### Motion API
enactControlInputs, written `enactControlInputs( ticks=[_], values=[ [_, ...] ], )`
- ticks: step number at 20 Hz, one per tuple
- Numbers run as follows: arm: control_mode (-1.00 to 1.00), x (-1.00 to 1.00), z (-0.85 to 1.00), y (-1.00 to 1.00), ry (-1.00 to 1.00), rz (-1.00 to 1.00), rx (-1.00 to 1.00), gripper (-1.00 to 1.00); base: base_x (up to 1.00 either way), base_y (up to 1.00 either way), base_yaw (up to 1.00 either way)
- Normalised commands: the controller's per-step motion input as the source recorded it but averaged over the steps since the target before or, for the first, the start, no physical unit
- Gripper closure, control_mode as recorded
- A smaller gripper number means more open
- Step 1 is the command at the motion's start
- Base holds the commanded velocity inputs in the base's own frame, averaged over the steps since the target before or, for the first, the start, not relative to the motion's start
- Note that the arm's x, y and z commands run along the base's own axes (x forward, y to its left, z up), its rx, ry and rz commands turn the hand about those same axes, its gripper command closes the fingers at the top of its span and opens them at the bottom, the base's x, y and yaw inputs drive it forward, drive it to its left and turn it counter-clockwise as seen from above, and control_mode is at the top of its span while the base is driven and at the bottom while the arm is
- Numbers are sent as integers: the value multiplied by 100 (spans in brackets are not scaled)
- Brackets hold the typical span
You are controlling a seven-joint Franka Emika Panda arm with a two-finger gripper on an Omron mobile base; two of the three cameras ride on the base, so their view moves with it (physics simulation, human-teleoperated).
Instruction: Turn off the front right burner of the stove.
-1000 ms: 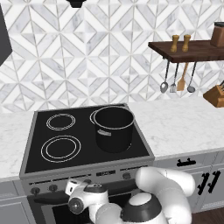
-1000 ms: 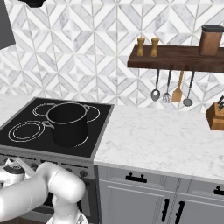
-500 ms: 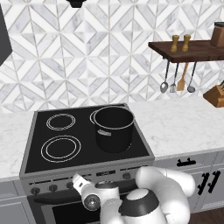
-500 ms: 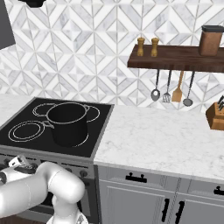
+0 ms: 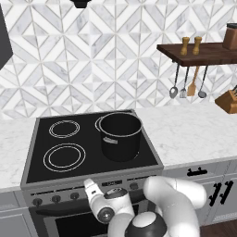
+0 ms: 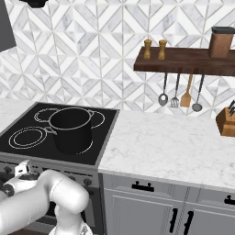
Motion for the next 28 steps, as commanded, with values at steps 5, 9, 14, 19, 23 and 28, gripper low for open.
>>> enactControlInputs(
  ticks=[5,9,14,19,23,28],
  values=[
    [-100,0,0,-3,0,-45,65,100,0,0,0],
    [-100,1,0,-2,0,-45,67,100,0,0,0],
    [-100,6,0,0,0,-45,67,100,0,0,0],
    [-100,8,0,0,0,-42,64,100,0,0,0],
    [-100,16,0,0,0,-39,59,100,0,0,0],
    [-100,21,0,0,1,-39,59,100,0,0,0]
  ],
)
